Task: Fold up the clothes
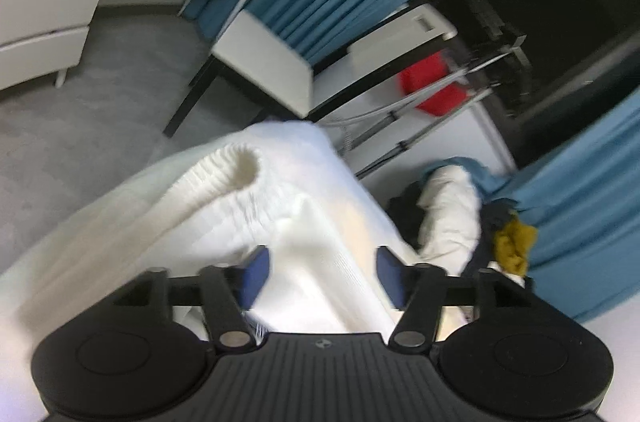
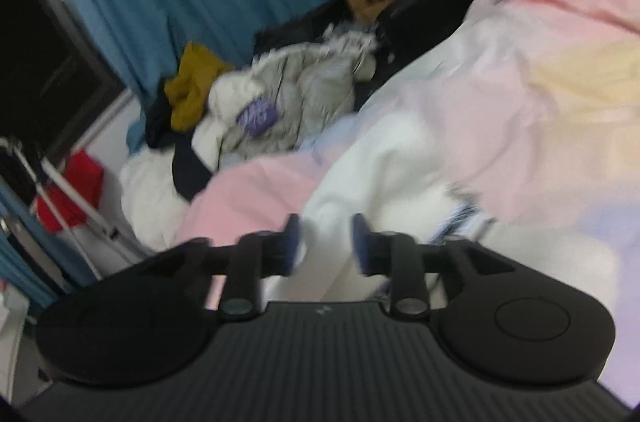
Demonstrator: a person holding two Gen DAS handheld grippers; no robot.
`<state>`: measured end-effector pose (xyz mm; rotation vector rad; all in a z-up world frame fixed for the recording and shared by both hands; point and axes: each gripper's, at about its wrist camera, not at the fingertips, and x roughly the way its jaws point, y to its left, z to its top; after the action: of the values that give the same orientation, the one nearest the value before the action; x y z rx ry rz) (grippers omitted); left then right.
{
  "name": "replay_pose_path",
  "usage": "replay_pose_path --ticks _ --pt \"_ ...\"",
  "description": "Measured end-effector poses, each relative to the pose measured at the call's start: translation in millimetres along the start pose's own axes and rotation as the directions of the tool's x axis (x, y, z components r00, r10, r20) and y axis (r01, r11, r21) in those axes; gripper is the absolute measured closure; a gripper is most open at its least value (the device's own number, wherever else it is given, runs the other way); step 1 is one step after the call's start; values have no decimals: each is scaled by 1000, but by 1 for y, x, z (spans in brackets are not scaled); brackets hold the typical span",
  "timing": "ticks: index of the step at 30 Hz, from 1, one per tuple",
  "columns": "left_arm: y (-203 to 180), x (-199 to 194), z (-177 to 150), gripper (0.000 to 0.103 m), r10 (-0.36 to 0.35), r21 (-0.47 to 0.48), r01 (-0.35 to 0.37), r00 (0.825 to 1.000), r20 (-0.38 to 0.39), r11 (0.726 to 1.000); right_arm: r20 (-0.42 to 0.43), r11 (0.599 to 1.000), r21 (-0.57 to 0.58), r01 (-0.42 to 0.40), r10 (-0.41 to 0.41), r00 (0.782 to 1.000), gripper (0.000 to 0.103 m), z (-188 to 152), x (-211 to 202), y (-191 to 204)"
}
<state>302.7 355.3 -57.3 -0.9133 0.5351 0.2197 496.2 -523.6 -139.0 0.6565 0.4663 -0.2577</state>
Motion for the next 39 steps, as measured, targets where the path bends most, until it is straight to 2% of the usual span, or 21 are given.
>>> replay_pose_path --ticks 2,3,6,9,11,13,15,16,19,25,28,29,30,33,36,39 --pt "4 -34 -15 26 -34 4 34 999 10 999 11 997 65 -32 31 999 39 -1 -25 -18" --pt "8 -52 -25 23 -43 -7 44 999 24 999 7 993 104 -49 48 999 39 -4 -37 -30" --pt "29 -95 -59 22 -72 -81 76 996 50 994 -5 970 226 -86 89 996 39 -20 -71 -68" --pt "54 -115 -89 21 -85 -190 91 996 39 978 -20 926 367 -90 104 994 39 -49 -94 -108" --pt "72 -115 -102 21 -78 -299 74 997 -1 951 -61 892 443 -97 138 989 39 -71 -98 -128" --pt "91 -112 -116 21 -87 -407 65 996 -35 911 -99 866 487 -116 186 978 39 -88 -97 -140" --pt "109 -101 -125 21 -100 -484 57 993 -62 873 -139 861 493 -126 221 965 39 -95 -87 -142" --pt "113 -95 -127 21 -96 -494 52 993 -64 868 -154 864 486 -132 233 960 39 -96 -81 -141" --pt "112 -76 -126 21 -82 -475 55 996 -37 878 -187 876 465 -128 239 953 38 -99 -63 -139" --pt "96 -30 -117 23 -67 -388 82 996 53 918 -104 881 440 -175 243 964 38 -92 -28 -135" --pt "83 -11 -116 39 -62 -312 78 996 60 947 -57 899 403 -174 215 975 40 -88 -17 -130" --pt "80 -7 -116 53 -54 -296 69 997 60 953 -46 911 379 -163 195 980 48 -87 -14 -127" --pt "79 -5 -117 62 -48 -288 66 997 66 955 -35 925 351 -147 170 985 64 -87 -14 -124" --pt "80 -9 -117 80 -44 -299 65 996 75 952 0 948 299 -112 117 993 83 -91 -18 -119" --pt "74 -19 -112 84 -88 -299 113 991 96 947 36 950 295 -101 95 995 89 -91 -33 -115" --pt "68 -41 -115 85 -122 -280 152 985 120 948 50 942 315 -117 106 993 90 -86 -57 -117"
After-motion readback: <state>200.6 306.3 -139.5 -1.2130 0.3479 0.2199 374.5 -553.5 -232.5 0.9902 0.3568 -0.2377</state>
